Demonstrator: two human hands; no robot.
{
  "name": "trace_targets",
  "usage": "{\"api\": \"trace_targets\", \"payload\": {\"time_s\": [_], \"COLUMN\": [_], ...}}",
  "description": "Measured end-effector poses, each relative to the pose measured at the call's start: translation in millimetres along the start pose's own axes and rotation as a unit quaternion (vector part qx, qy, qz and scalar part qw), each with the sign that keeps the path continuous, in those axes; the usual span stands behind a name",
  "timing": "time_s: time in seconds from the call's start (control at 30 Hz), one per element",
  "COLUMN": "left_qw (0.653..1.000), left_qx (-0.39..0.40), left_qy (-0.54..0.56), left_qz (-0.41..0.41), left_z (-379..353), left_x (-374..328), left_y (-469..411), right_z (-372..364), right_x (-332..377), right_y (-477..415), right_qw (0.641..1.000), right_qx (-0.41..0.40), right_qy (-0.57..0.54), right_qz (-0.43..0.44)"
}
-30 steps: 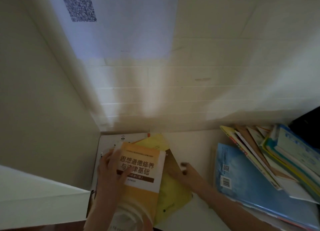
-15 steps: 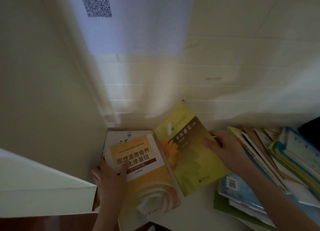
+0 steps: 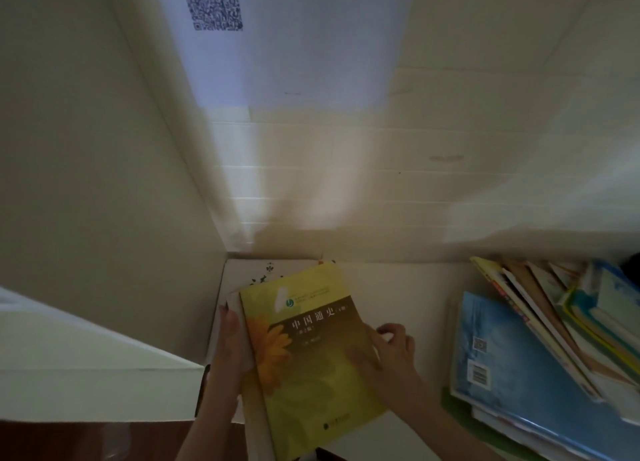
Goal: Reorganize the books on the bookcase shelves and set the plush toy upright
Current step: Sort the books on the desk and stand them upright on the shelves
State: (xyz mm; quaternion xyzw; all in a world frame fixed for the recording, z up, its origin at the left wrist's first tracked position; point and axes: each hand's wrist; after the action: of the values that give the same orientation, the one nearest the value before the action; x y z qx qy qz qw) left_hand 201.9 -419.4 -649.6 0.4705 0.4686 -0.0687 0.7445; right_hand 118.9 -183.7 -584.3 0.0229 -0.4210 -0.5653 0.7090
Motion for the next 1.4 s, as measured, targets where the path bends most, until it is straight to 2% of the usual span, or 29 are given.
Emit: {"api": "trace_targets", "payload": {"time_s": [0.03, 0.13, 0.23, 0.33, 0.4, 0.5, 0.57, 0.67, 0.83, 1.0, 1.23, 1.4], "left_qw": [1.0, 0.999, 1.0, 0.999, 0.996, 0.993, 0.996, 0.999, 0.998, 0.995, 0.98, 0.974], "left_qx": [0.006, -0.008, 0.003, 0.046, 0.073, 0.069, 0.042, 0.026, 0.049, 0.074, 0.138, 0.163], "left_qy": [0.001, 0.038, 0.011, 0.023, 0.041, 0.076, 0.053, 0.01, -0.038, -0.06, -0.135, -0.148], "left_qz": [0.002, -0.02, -0.026, 0.008, 0.03, 0.052, 0.057, 0.021, 0.011, -0.019, -0.05, -0.045], "left_z": [-2, -7, -5, -2, -1, -7, -10, -7, -13, -53, -124, -136], "left_x": [1, -13, -26, -36, -41, -43, -36, -19, -22, -28, -47, -45], "left_y": [3, 25, 31, 33, 32, 35, 31, 37, 36, 35, 34, 31], "right_z": [-3, -17, -36, -37, -27, -15, -18, -24, -26, -8, 20, 22], "right_x": [0, 4, 7, 8, 5, -2, -3, 2, -7, -37, -72, -73], "right_y": [0, -2, -2, -4, -12, -27, -33, -35, -29, -18, -11, -9], "right_qw": [1.0, 0.979, 0.972, 0.959, 0.947, 0.929, 0.916, 0.894, 0.907, 0.903, 0.856, 0.823], "right_qx": [0.015, 0.095, 0.11, 0.118, 0.134, 0.164, 0.206, 0.232, 0.155, 0.094, 0.027, -0.015], "right_qy": [-0.011, -0.18, -0.208, -0.259, -0.292, -0.308, -0.322, -0.367, -0.371, -0.387, -0.469, -0.515], "right_qz": [-0.002, -0.029, 0.004, 0.01, -0.027, -0.123, -0.126, -0.112, -0.129, -0.162, -0.218, -0.239]}}
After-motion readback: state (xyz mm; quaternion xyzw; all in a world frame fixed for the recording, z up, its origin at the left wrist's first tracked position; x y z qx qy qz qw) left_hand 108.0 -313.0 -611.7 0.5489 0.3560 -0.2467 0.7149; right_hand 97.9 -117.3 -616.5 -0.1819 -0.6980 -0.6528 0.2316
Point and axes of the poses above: each hand's wrist, its own y-axis away from the middle knuckle, its own z-axis out of the back of the hand, x = y × z, and after that the axes turned 1 degree about -x, right-handed
